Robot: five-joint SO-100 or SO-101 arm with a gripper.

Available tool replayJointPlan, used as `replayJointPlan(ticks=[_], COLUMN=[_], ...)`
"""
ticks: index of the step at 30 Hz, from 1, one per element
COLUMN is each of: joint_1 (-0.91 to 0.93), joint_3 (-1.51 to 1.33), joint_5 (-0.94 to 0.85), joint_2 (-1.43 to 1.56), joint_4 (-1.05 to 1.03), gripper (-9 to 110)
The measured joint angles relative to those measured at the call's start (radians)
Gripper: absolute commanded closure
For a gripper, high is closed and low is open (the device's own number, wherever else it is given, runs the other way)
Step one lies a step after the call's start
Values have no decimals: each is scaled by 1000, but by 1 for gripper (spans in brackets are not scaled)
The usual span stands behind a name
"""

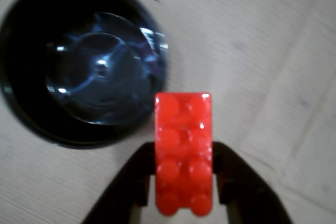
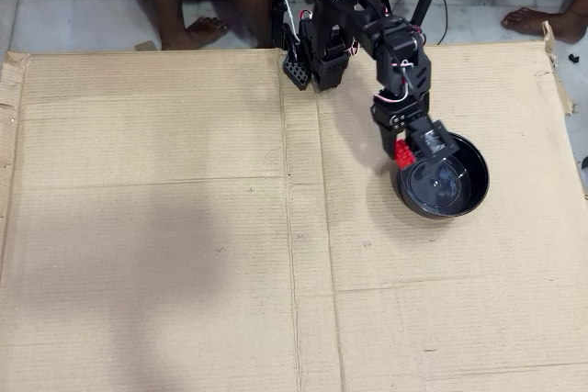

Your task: Grasp a lego block and put it in the bin.

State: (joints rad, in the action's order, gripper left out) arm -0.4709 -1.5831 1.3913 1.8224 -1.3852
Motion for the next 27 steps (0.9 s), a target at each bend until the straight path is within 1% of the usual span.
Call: replayJointPlan(ticks=[5,9,13,15,17,22,27], joint_1=[-112,-187,-236,-244,-245,-247,-247], joint_3=[-141,-256,-345,-373,-393,-417,-437], joint_5=[0,0,-2,-2,-2,-2,15], joint_2=[5,5,5,5,5,12,18], joint_4=[190,396,589,649,686,703,703], gripper=[95,95,94,93,90,73,67])
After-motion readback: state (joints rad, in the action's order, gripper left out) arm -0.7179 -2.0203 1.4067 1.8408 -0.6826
